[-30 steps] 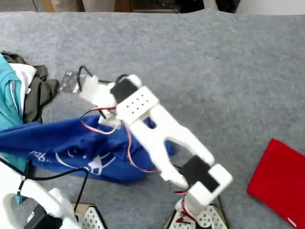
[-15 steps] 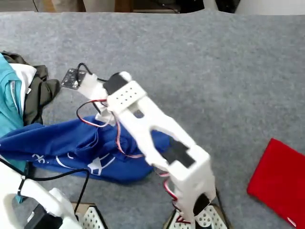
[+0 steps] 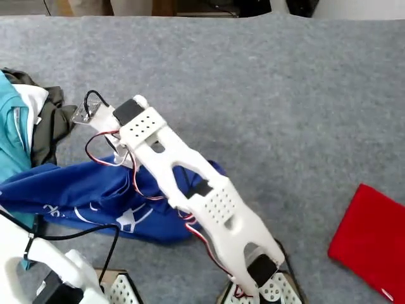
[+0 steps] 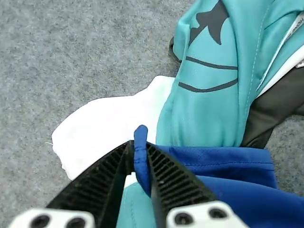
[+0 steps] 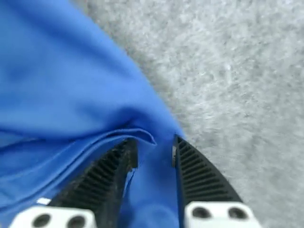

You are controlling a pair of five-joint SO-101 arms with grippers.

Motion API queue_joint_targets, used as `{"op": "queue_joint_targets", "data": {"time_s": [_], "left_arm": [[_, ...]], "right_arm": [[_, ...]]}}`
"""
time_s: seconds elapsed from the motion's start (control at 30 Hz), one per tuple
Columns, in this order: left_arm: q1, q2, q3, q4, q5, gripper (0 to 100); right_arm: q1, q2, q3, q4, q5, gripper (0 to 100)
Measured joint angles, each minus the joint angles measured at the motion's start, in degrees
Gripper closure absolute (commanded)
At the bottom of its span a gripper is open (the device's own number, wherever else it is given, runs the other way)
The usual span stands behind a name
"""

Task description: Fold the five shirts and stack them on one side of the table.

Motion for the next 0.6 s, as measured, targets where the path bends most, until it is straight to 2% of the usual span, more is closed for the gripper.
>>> {"op": "queue_joint_targets", "data": {"time_s": [0.37,0.6], "left_arm": [[0.00,0.00,0.00,0.00,0.00,98],[0.00,0.00,0.00,0.00,0.00,98]], "right_arm": [[0.00,5.71,-4.84,2.37,-2.20,86.6],[0.00,5.71,-4.84,2.37,-3.08,96.3]]}}
